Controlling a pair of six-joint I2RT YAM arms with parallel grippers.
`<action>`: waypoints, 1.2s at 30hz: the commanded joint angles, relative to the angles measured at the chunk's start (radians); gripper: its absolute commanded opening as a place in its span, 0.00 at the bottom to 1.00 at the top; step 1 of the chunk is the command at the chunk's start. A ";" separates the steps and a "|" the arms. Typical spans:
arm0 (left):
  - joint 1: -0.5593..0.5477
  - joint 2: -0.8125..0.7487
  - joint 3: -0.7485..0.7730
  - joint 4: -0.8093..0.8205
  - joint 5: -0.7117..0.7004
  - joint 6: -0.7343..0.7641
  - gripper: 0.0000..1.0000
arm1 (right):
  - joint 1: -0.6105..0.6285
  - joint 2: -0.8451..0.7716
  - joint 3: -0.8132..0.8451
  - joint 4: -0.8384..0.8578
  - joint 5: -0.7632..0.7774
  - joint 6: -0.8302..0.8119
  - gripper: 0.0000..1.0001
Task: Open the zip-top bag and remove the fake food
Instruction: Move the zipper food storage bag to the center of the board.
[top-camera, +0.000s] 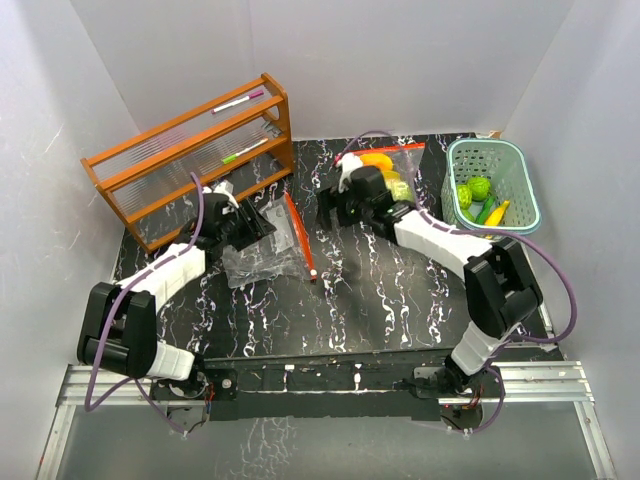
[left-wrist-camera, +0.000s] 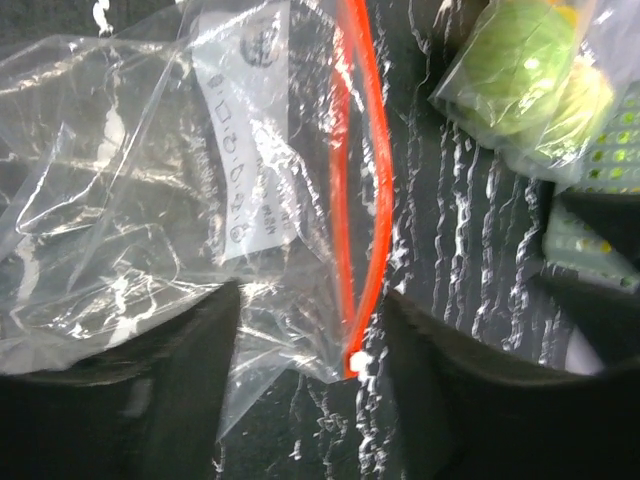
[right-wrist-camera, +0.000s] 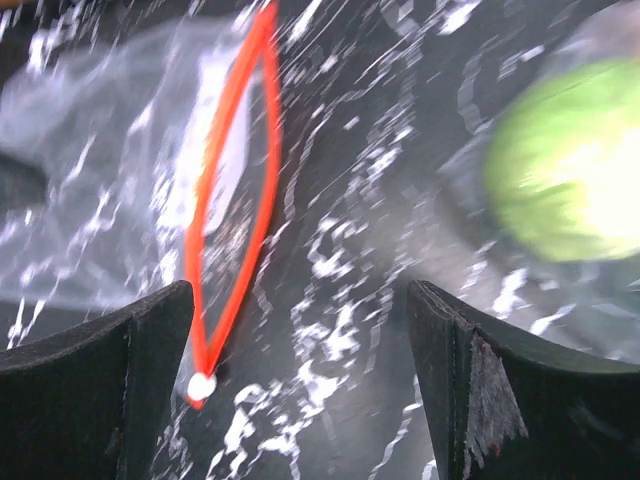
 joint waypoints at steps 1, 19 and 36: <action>-0.035 -0.028 -0.040 0.014 0.029 -0.018 0.40 | -0.184 -0.012 0.113 0.047 0.087 -0.018 0.88; -0.168 -0.011 -0.038 0.003 -0.022 -0.039 0.26 | -0.330 0.356 0.235 0.045 -0.014 -0.034 0.48; -0.169 0.089 -0.078 0.064 -0.013 -0.025 0.30 | -0.014 -0.253 -0.221 0.166 0.157 0.087 0.53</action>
